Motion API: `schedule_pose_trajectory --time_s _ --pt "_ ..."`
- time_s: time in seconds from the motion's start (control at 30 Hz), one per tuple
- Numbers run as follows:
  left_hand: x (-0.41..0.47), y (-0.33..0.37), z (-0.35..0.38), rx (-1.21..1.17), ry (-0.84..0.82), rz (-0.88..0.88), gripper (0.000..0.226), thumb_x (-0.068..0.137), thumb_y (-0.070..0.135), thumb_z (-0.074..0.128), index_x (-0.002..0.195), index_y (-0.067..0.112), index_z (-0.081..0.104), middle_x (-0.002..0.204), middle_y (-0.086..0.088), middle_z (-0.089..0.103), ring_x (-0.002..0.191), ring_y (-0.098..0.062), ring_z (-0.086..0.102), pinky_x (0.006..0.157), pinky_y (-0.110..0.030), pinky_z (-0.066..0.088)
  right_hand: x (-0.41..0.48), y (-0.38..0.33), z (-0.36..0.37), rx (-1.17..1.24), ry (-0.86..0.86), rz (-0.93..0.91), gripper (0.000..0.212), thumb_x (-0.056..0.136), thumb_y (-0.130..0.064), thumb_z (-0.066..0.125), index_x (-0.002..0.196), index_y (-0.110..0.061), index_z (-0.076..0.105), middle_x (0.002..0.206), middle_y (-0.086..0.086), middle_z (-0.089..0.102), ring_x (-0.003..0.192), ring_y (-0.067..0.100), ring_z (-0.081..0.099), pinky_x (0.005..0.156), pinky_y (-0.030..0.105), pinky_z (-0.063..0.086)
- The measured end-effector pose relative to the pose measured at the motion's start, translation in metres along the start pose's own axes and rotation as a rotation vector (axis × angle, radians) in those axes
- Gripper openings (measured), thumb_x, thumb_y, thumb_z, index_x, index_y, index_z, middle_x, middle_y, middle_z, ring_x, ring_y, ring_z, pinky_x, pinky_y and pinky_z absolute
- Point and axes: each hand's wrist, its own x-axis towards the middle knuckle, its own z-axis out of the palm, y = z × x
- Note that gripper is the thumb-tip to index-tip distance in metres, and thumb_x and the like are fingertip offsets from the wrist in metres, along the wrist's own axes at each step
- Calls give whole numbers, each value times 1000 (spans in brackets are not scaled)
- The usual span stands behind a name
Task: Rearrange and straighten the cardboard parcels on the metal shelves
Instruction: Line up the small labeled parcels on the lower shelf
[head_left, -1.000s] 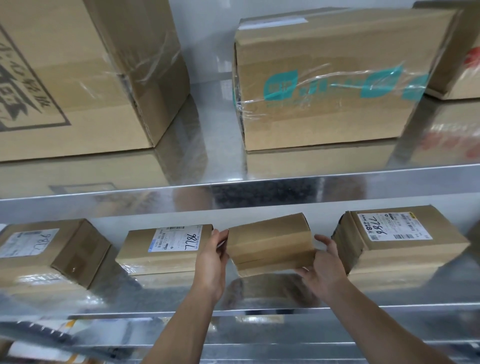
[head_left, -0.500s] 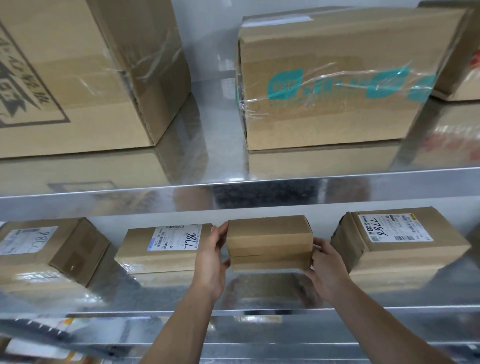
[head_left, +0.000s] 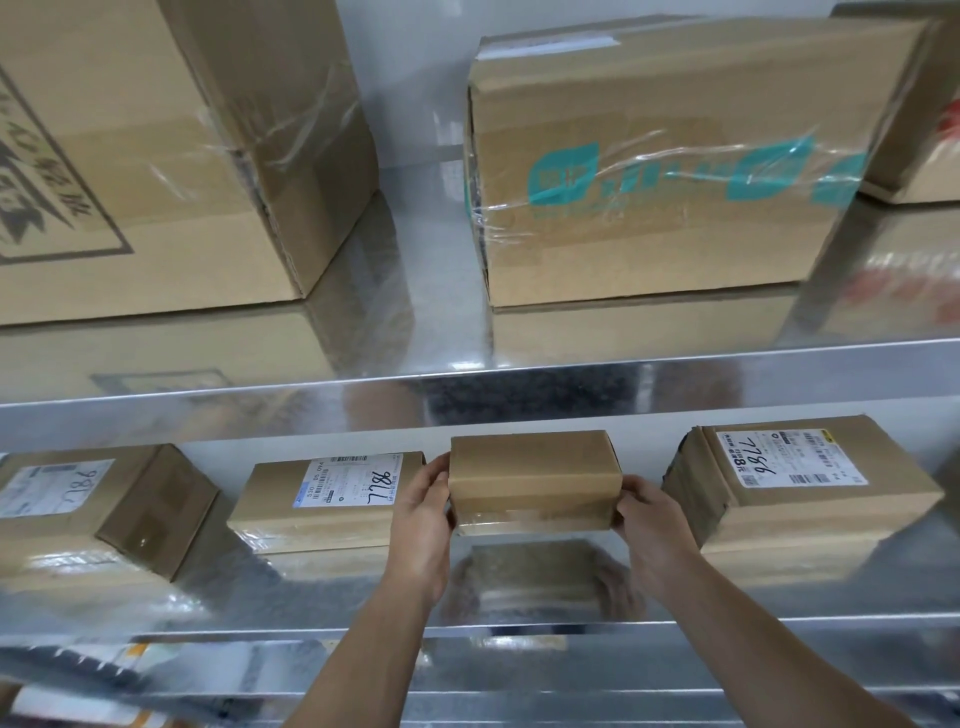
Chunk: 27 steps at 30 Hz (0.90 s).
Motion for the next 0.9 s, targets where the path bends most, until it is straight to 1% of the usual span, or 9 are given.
schedule_pose_trajectory --time_s 0.1,0.2,0.27,0.4,0.53,0.67,0.73,0.83,0.9 --pt "0 0 0 8 -14 -11 28 106 7 46 120 18 68 104 -8 75 92 -23 68 78 -30 52 1 0 -1 -6 -2 9 31 108 -2 36 112 -14 65 107 4 64 104 19 59 107 45 49" --pt "-3 2 1 54 -33 -3 29 106 13 47 121 27 67 110 -4 77 106 -27 68 97 -40 52 2 2 -1 1 -5 22 33 109 -1 34 119 -9 64 107 5 63 101 19 59 100 41 50" --pt "-4 5 2 78 -63 -2 28 106 17 46 121 31 66 107 2 78 108 -24 69 99 -43 51 1 1 0 48 -21 50 32 110 -4 34 121 -7 63 108 6 64 104 20 60 102 42 50" --pt "-6 9 6 85 -96 5 27 105 15 47 120 29 65 101 7 77 95 -16 67 71 -31 45 -1 -1 0 295 -40 150 32 109 -38 43 110 -11 59 105 6 64 99 23 62 108 48 49" --pt "-5 12 7 69 -107 -14 21 102 19 55 120 26 65 107 -4 77 101 -23 68 94 -45 49 2 -1 -4 413 -115 205 66 96 -69 47 127 -12 53 116 12 65 110 33 63 111 54 46" --pt "-5 17 10 2 -132 -42 28 99 21 62 126 18 59 95 1 76 95 -17 68 96 -37 49 -4 -6 -1 389 -103 215 64 91 -59 66 133 -14 48 128 11 58 115 38 62 103 58 52" --pt "-7 20 12 -30 -140 -63 28 99 18 61 127 19 59 94 1 76 93 -17 68 96 -36 49 -5 -6 2 390 -118 205 59 93 -51 67 136 -13 51 126 12 60 112 38 64 98 60 54" --pt "-12 24 16 -54 -182 -117 31 102 25 53 131 17 61 112 -5 76 106 -24 68 102 -46 50 -8 -5 3 406 -132 204 48 100 -47 58 134 -12 54 118 11 63 104 36 67 97 63 53" --pt "-14 25 16 -72 -222 -157 39 105 36 45 131 15 65 124 -12 72 116 -30 66 97 -49 56 -9 -5 4 422 -143 210 40 104 -43 52 128 -11 53 108 9 62 94 33 65 100 64 50"
